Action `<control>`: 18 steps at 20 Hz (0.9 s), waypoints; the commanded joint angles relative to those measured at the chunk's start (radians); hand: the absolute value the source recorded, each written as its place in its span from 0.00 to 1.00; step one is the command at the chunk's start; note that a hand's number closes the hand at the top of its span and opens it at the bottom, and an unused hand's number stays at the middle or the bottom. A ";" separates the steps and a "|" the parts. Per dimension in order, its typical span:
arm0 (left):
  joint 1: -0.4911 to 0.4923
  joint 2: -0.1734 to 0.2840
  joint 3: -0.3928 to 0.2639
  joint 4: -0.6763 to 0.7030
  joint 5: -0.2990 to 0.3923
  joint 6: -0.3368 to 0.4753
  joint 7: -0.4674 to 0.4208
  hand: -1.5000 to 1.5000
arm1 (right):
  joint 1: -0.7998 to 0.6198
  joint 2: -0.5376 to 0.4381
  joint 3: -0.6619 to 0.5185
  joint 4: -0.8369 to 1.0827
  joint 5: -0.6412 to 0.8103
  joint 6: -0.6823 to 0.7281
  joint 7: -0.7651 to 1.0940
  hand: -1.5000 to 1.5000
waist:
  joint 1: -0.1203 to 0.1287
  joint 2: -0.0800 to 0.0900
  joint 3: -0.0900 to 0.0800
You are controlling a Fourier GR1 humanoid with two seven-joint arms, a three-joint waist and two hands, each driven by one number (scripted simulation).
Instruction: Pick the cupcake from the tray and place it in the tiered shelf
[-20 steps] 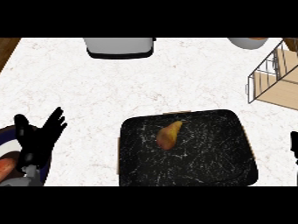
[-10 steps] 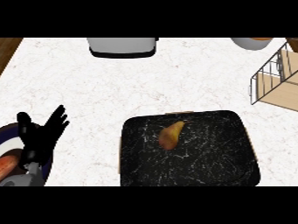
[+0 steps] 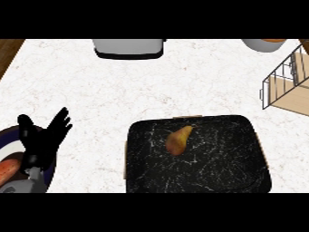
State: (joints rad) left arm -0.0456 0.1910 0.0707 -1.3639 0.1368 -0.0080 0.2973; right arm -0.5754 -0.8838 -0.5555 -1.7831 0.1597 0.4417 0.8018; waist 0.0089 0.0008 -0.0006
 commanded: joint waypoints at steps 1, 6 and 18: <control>0.021 -0.023 0.000 0.049 -0.021 0.004 -0.070 0.50 | -0.054 -0.049 -0.001 0.185 0.012 -0.016 -0.103 1.00 | 0.001 0.002 0.000; 0.058 -0.024 -0.017 -0.055 -0.018 0.010 0.007 0.50 | -0.125 -0.111 0.095 0.375 0.058 0.006 -0.224 1.00 | 0.011 0.001 0.000; -0.023 -0.013 0.013 0.017 -0.026 0.000 -0.001 0.50 | -0.143 -0.080 0.186 0.726 0.231 -0.153 -0.596 1.00 | 0.003 0.003 0.001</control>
State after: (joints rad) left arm -0.0452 0.1657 0.0653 -1.3726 0.1087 -0.0004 0.3021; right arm -0.7404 -0.9861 -0.3759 -1.1497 0.3492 0.3559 0.3222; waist 0.0164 0.0033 -0.0001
